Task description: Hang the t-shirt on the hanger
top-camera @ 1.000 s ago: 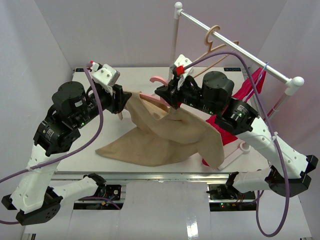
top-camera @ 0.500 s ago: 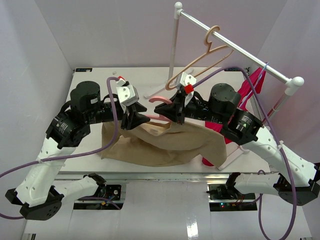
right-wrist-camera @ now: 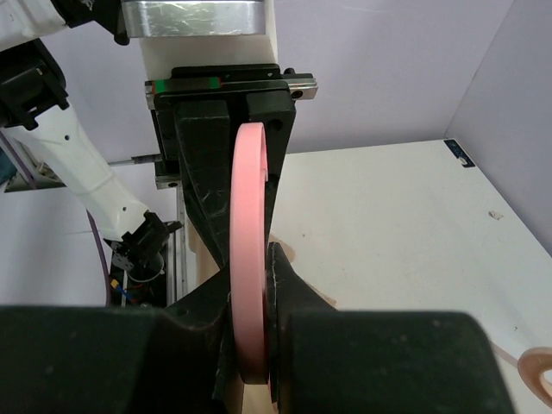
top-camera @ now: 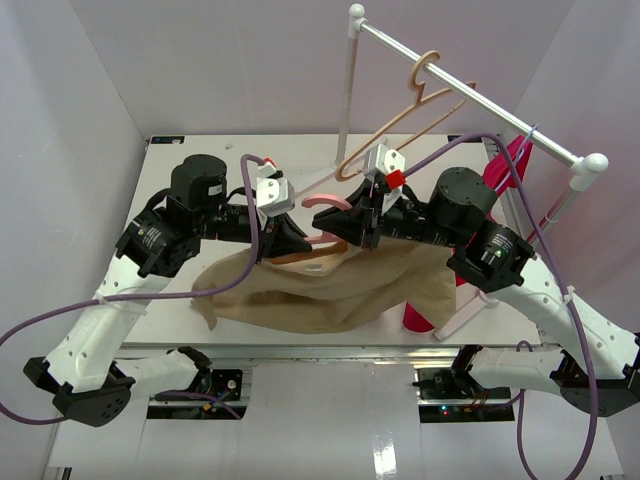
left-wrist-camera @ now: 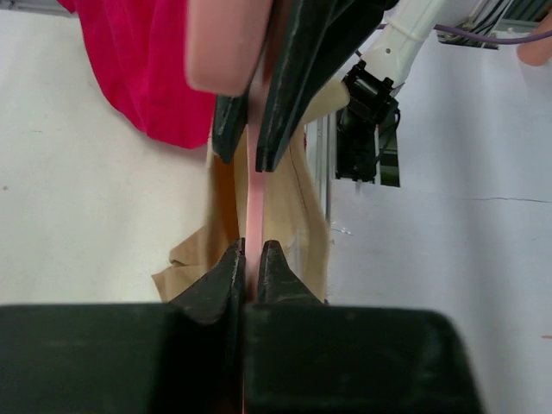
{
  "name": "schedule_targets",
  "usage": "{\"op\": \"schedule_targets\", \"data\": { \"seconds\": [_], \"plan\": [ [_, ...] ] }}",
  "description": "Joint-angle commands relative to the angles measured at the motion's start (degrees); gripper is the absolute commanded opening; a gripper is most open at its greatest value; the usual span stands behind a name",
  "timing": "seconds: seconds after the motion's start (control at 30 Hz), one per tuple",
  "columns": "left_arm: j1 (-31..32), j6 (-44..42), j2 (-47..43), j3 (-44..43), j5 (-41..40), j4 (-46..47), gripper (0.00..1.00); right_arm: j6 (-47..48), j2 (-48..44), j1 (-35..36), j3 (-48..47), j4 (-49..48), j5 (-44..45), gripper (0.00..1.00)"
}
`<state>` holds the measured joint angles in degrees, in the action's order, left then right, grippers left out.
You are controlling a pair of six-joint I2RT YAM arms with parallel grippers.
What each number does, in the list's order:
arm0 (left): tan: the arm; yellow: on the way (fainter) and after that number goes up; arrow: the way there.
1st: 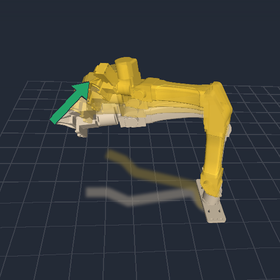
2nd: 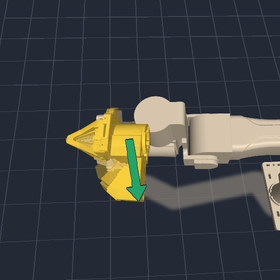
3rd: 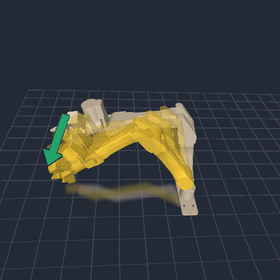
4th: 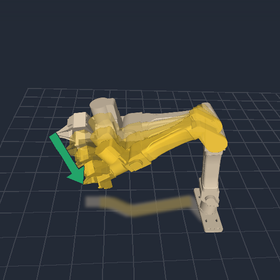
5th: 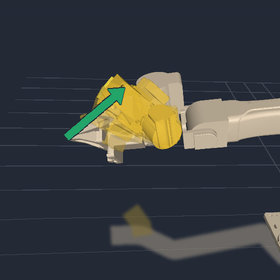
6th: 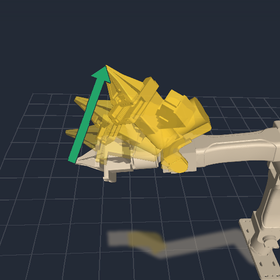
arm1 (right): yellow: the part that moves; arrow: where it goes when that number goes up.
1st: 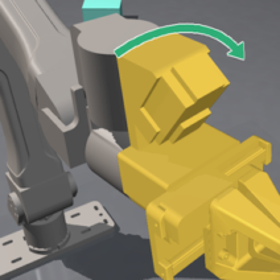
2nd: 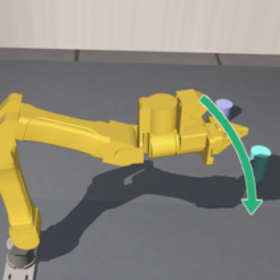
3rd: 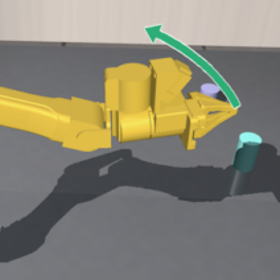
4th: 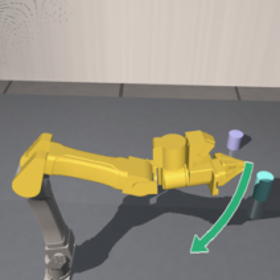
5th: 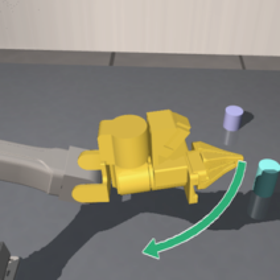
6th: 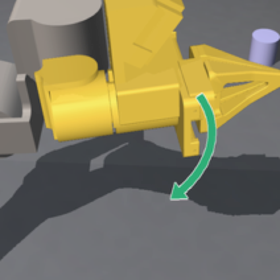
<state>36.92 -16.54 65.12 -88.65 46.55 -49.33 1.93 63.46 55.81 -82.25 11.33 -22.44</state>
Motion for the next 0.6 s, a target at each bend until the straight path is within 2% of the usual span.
{"op": "schedule_targets", "data": {
  "seconds": [0.0,0.1,0.17,0.23,0.3,0.37,0.43,0.57],
  "plan": [
    [-0.1,-0.5,2.0,-1.6,4.0,-0.8,0.00,-1.0,-0.6,0.4,0.4,-6.9,-0.4,0.08],
    [-0.1,0.4,1.6,-1.4,2.9,0.2,0.00,-1.3,-1.1,-0.1,1.5,-6.9,2.1,0.08],
    [-0.1,0.8,0.6,-0.5,1.3,1.1,0.00,-3.0,-1.8,-0.3,2.6,-6.7,6.5,0.12],
    [-0.1,2.2,-0.3,0.6,-3.0,1.7,0.00,-5.2,-3.7,-0.4,4.7,-6.7,14.5,0.41],
    [-0.1,3.0,-1.2,1.8,-8.5,1.8,0.00,-6.5,-6.5,-0.4,7.8,-6.8,23.8,0.63],
    [-0.1,3.9,-1.8,2.8,-12.8,1.3,0.00,-7.7,-8.5,-0.5,9.9,-6.7,32.0,0.69],
    [-0.1,4.5,-2.4,3.6,-17.8,0.4,0.00,-7.3,-10.8,-0.6,12.1,-6.4,39.1,0.69],
    [-0.1,7.6,-4.6,5.7,-24.6,-0.2,0.00,-5.7,-12.5,-0.7,13.7,-4.3,44.4,0.69]
  ]
}}
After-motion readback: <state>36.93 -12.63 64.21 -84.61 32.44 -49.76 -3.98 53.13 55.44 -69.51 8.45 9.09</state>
